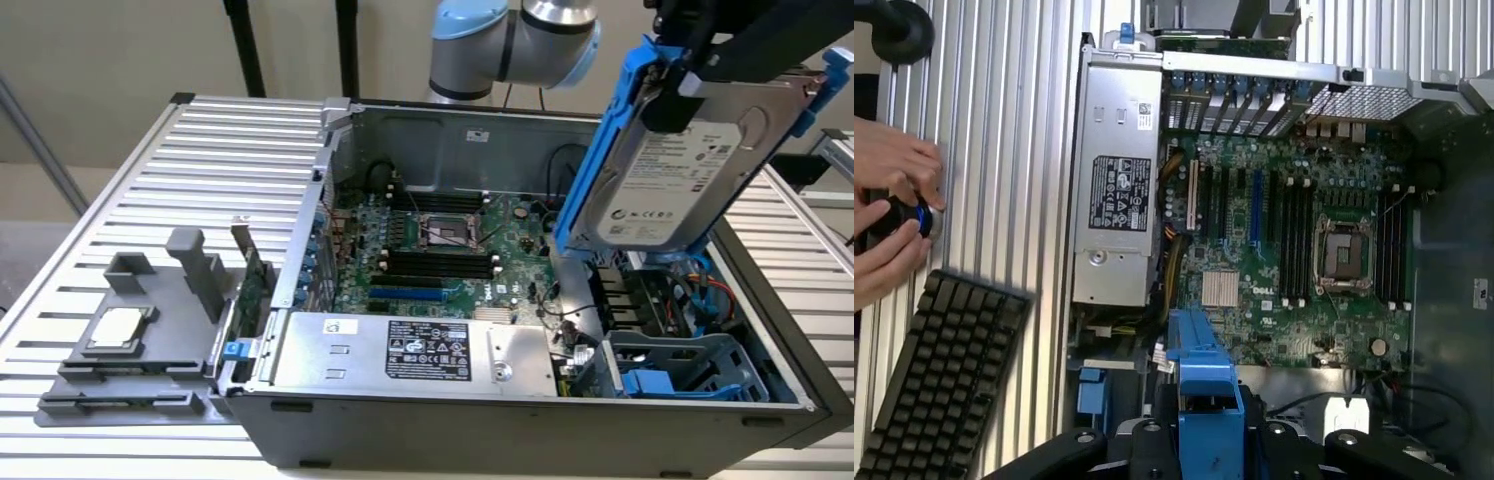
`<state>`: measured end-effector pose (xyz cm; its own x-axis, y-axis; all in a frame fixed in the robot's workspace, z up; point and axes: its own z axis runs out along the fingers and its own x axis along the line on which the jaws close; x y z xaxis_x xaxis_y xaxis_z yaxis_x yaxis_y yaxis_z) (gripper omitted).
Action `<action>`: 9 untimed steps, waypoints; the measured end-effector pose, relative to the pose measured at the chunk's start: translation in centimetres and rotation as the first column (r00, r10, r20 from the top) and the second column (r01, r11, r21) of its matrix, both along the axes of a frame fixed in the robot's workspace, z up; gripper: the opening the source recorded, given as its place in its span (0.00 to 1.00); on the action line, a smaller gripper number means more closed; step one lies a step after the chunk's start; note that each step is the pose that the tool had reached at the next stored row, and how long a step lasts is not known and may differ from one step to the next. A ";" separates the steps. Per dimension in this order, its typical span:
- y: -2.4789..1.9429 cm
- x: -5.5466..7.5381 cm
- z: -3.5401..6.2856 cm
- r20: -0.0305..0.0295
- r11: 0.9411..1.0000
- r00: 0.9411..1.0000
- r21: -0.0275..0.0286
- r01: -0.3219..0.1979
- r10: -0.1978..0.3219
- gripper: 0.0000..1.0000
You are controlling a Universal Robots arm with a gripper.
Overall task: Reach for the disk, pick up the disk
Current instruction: 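Pick up the disk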
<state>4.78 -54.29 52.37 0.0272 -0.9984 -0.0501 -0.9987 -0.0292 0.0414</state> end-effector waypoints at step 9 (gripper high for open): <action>-1.40 2.8 -0.07 0.001 1.000 1.000 0.007 0.000 0.000 0.33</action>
